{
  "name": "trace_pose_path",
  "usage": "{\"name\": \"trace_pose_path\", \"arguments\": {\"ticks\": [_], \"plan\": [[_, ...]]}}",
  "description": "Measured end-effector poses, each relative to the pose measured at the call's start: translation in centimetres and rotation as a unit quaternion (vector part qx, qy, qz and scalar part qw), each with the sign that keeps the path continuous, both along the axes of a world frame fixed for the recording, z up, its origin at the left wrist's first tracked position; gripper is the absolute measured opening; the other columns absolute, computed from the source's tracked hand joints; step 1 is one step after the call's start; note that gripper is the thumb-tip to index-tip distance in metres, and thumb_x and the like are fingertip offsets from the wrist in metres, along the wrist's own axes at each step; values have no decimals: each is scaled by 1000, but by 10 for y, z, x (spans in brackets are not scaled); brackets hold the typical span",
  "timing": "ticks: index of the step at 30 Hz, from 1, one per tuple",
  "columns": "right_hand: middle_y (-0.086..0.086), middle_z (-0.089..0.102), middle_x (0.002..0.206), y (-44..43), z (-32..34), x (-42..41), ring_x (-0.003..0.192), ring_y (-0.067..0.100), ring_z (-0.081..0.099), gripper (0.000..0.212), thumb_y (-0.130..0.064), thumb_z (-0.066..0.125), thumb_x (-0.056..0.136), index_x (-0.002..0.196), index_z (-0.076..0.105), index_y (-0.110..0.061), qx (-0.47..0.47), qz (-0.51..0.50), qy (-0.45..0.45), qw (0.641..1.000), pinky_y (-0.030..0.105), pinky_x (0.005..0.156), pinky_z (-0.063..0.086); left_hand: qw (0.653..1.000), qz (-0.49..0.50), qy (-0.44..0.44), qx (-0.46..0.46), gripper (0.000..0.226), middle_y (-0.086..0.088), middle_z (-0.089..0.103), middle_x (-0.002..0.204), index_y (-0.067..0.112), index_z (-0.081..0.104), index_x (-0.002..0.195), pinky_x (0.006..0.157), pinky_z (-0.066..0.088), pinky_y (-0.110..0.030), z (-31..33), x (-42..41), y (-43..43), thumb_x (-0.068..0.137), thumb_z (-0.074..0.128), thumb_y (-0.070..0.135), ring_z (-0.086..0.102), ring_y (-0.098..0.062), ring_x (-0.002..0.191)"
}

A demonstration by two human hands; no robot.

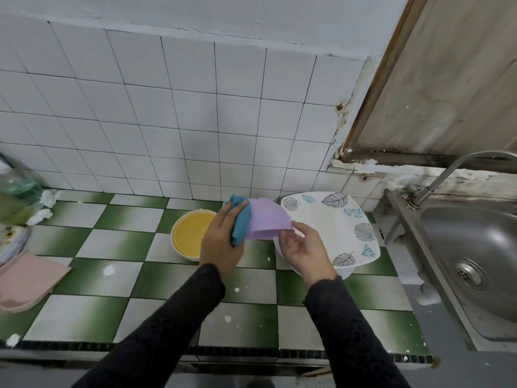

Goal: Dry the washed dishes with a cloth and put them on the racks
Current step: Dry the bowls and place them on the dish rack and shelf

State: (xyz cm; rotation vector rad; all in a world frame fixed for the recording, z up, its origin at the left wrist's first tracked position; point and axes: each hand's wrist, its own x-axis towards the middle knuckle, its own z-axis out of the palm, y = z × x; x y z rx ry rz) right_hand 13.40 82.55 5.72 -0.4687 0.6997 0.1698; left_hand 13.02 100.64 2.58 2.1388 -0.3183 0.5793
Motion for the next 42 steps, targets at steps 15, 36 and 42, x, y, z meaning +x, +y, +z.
{"name": "trace_pose_path", "arguments": {"ticks": [15,36,42], "plan": [[18,56,144,1,-41,-35,133,47,49,94,-80,73,66,142,54,-30,117,193,-91,970,68,113,30,920,-21,239,-309,40,0,57,103,20,44,126,66,51,-22,31,12,4,93,59,4,56,-12,83],[25,60,136,46,-30,-27,130,45,54,76,-67,63,86,141,54,-15,93,175,-105,975,65,111,37,948,-95,301,30,44,12,53,133,33,44,144,107,39,-29,-3,-1,-29,101,50,37,53,-13,120],[23,63,134,41,-34,-25,128,43,56,79,-70,62,79,140,55,-20,48,129,-120,983,63,101,48,899,-221,379,-1,34,3,64,124,30,55,135,107,43,-37,12,-8,-34,103,45,39,57,-16,112]]}}
